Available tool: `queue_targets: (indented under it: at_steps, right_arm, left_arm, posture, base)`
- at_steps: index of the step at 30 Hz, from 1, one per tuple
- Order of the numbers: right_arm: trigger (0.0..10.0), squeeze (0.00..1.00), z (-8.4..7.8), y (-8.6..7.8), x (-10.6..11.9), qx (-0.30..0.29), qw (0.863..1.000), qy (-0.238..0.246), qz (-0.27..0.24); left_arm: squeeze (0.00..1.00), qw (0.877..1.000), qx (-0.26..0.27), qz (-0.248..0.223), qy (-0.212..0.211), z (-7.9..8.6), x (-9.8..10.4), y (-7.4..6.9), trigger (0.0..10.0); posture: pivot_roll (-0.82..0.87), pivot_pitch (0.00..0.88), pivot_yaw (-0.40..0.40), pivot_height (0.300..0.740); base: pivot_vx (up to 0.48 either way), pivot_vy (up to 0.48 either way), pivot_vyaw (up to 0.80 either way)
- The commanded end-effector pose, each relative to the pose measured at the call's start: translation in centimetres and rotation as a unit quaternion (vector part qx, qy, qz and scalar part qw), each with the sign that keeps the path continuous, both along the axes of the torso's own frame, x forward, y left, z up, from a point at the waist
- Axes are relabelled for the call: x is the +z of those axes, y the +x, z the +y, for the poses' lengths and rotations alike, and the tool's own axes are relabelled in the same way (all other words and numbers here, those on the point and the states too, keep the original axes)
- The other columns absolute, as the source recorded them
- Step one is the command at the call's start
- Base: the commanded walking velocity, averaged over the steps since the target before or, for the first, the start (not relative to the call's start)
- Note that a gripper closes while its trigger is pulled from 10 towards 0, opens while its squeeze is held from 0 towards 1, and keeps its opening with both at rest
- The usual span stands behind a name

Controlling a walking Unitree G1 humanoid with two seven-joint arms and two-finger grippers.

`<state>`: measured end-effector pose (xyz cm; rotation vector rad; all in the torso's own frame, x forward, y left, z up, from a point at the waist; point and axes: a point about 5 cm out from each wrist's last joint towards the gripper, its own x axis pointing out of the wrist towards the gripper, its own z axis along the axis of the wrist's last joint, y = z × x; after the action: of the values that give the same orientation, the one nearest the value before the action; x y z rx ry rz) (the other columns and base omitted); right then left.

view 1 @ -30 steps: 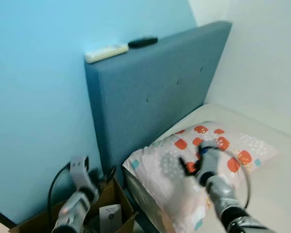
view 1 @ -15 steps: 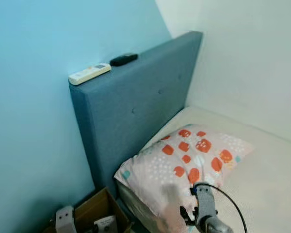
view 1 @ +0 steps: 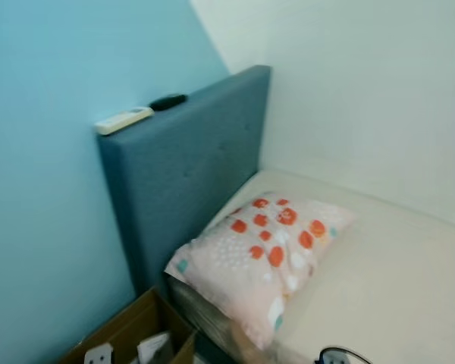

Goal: Clean up the room

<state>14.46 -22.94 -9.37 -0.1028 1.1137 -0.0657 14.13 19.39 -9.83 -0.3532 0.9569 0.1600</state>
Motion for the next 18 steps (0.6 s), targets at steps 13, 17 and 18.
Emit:
queue_targets:
  at_steps: [13,17,18]
  right_arm:
    - [10.0,0.00,0.06,-0.08,-0.06,0.008,1.000,-0.012,0.007]
    - [10.0,0.00,0.09,-0.25,-0.13,0.007,1.000,-0.013,0.009]
    - [10.0,0.00,0.08,-0.31,-0.15,0.007,1.000,-0.014,0.010]
  left_arm:
    - [0.00,1.000,-0.017,-0.001,0.003,0.13,0.11,0.25,10.0]
    - [0.00,1.000,-0.020,-0.004,0.000,0.09,0.13,0.29,10.0]
    - [0.00,1.000,-0.022,-0.004,-0.001,0.07,0.13,0.30,10.0]
  posture:
    - [0.02,0.000,-0.063,0.710]
    - [0.02,0.000,-0.060,0.710]
    - [0.02,0.000,-0.059,0.710]
  base:
    - [-0.037,0.000,0.00]
    - [0.000,0.000,0.00]
    - [0.000,0.000,0.00]
